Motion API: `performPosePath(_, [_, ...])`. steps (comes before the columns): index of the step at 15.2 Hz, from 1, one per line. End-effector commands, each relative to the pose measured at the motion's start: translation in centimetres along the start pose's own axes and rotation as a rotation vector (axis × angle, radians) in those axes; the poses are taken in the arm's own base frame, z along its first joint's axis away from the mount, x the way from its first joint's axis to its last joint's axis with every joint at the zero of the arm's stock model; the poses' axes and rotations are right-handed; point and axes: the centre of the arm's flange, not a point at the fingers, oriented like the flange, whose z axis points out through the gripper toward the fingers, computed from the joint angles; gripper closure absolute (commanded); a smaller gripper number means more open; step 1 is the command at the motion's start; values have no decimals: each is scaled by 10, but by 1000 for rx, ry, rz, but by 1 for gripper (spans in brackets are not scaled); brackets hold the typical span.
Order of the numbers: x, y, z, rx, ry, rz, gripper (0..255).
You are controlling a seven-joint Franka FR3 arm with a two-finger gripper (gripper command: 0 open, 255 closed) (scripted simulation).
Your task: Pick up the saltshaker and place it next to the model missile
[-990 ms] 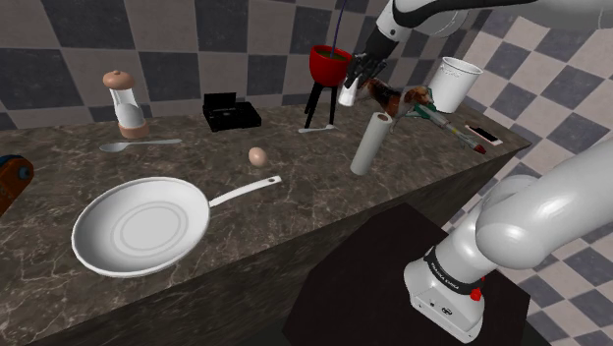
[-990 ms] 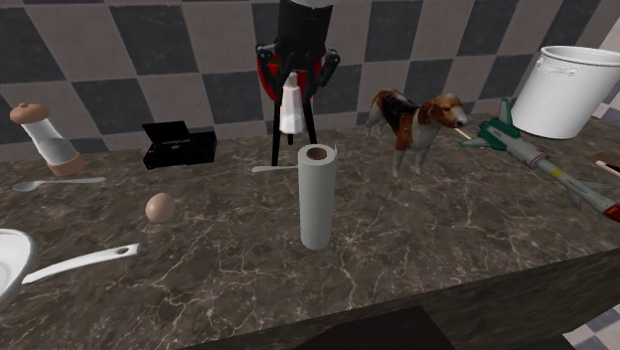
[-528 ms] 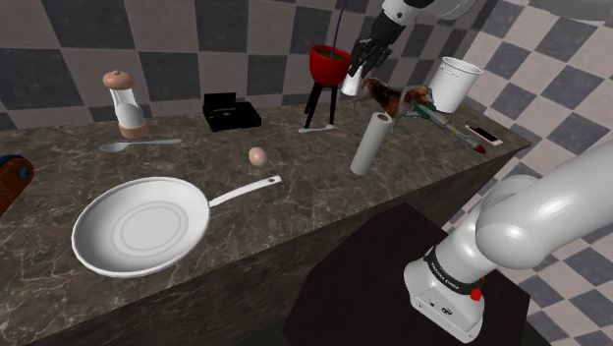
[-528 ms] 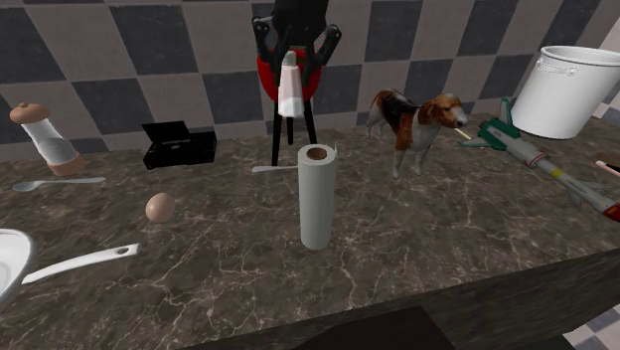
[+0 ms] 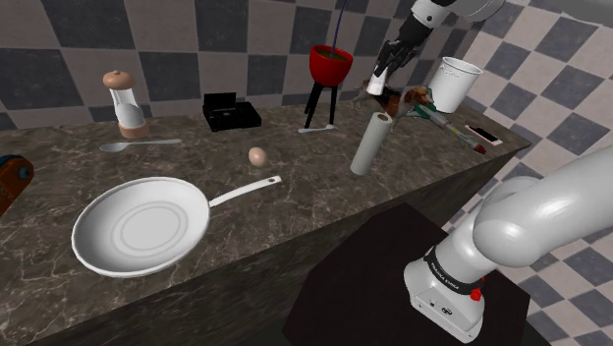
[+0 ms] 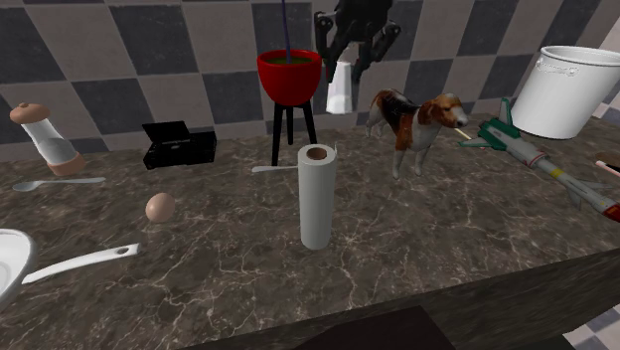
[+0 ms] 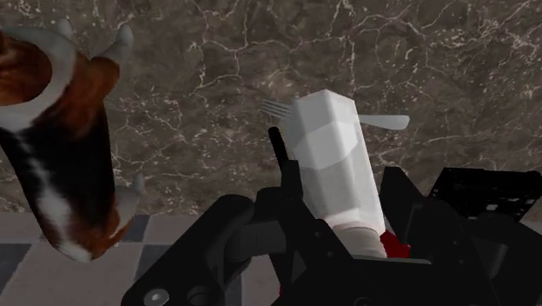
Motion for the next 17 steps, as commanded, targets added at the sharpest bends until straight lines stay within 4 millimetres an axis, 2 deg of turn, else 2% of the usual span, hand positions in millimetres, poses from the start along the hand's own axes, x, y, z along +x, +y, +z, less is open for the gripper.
performPosePath(1, [-5,26,-4,0,0,-1,255])
performPosePath(17, [-48,229,-40,0,0,-1,255])
